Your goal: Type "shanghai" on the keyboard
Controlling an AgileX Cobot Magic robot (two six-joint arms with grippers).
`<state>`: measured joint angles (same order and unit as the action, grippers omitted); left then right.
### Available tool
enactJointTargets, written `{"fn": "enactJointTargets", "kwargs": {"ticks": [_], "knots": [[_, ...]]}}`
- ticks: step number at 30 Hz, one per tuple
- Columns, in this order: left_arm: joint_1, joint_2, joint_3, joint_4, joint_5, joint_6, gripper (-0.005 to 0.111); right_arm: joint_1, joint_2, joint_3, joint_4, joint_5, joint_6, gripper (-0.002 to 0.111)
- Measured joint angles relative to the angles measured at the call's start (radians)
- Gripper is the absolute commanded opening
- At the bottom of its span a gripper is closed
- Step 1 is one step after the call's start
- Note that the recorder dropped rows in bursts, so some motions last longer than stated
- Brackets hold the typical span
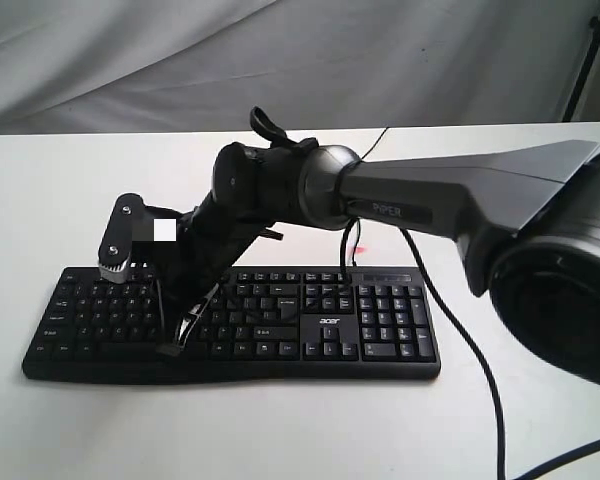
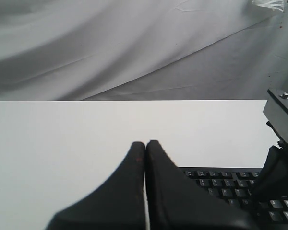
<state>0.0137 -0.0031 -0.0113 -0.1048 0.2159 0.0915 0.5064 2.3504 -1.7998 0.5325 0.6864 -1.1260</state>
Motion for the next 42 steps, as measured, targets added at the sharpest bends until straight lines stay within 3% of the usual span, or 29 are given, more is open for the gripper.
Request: {"fn": "enactJointTargets", "kwargs": {"ticks": [42], "knots": [[0.000,0.000,0.000,0.000,0.000,0.000,0.001,0.000,0.023,0.000,0.022,-0.003,-0.040,0.000]]}}
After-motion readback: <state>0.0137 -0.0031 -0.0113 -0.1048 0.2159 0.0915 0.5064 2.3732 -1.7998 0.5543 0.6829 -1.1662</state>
